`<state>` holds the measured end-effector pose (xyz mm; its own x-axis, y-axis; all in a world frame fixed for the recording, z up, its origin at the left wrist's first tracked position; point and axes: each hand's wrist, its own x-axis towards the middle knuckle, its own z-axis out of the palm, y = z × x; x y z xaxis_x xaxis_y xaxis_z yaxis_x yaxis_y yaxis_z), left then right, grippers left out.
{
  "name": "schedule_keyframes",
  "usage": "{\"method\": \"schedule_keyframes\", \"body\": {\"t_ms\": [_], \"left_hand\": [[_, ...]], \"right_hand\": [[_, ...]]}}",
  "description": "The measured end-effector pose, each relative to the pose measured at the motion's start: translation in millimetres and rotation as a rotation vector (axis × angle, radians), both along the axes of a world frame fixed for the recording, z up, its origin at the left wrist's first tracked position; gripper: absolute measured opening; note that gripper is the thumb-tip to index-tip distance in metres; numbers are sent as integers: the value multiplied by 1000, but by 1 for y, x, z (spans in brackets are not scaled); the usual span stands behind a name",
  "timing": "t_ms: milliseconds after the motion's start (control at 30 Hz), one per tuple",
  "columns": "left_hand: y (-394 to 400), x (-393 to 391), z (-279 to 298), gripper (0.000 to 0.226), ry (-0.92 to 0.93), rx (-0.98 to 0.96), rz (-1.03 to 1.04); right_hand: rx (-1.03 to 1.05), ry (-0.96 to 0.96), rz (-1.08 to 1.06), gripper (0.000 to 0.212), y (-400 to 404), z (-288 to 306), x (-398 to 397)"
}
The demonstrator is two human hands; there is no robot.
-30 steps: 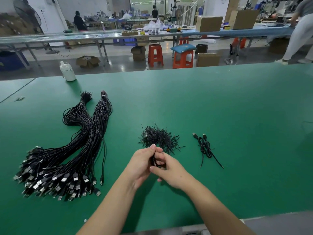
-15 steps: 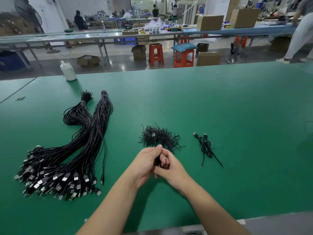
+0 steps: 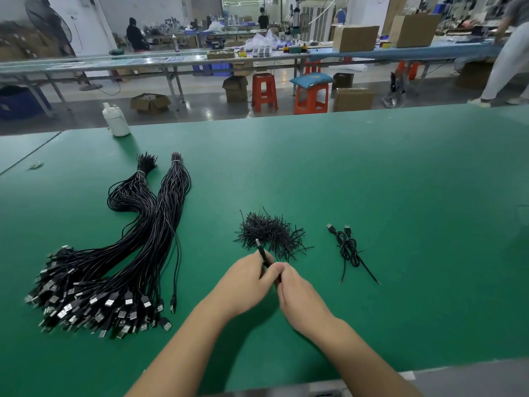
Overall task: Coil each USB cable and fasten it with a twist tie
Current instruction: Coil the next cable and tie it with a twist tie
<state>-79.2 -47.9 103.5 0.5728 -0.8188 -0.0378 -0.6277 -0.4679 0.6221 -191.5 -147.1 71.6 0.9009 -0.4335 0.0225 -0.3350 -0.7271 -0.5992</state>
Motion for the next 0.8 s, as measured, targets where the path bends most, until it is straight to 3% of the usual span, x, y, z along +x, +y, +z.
{"method": "schedule_keyframes", "body": {"t_ms": [133, 333, 500, 667, 800], "left_hand": [[2, 4, -4, 18, -18, -106, -37], [0, 7, -10, 25, -164, -14, -18], [0, 9, -13, 17, -124, -69, 65], [-5, 15, -6, 16, 42, -43, 157], [-2, 19, -8, 19, 234, -35, 132]], "right_hand": [[110, -15, 50, 40, 5, -1, 0], [232, 124, 69, 23, 2, -6, 8], [631, 94, -67, 24, 9, -4, 18], [311, 109, -41, 39, 14, -5, 19], [216, 114, 37, 34, 12, -12, 15]]}}
